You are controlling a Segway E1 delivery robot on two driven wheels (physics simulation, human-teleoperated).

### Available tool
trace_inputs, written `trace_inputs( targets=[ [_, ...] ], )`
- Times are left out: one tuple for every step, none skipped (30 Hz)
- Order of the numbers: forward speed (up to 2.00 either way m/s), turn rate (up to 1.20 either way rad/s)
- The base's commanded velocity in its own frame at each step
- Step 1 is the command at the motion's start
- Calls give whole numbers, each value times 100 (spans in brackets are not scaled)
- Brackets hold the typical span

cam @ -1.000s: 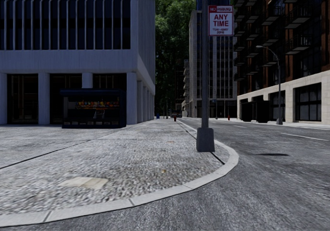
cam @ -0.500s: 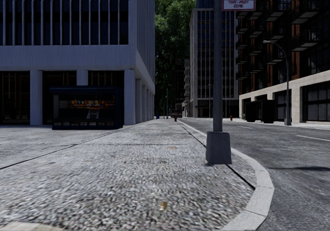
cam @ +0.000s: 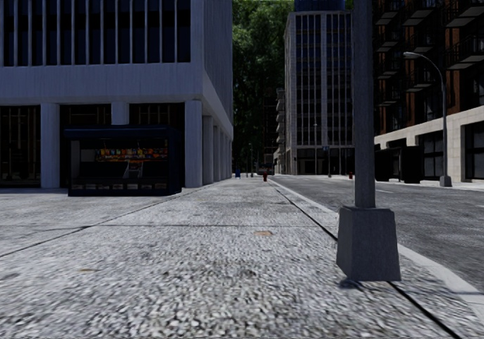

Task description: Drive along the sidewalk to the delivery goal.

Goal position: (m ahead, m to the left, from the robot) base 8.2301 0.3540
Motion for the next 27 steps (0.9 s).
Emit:
trace_inputs(
  targets=[
    [199,0],
    [199,0],
    [199,0],
    [199,0],
    [199,0],
    [199,0],
    [199,0],
    [199,0],
    [199,0],
    [199,0],
    [199,0],
    [199,0],
    [199,0],
    [199,0],
    [199,0],
    [199,0],
    [199,0],
    [199,0],
    [199,0],
    [199,0],
    [199,0],
    [199,0],
    [199,0],
    [199,0],
    [199,11],
    [199,28],
    [199,28]
  ],
)
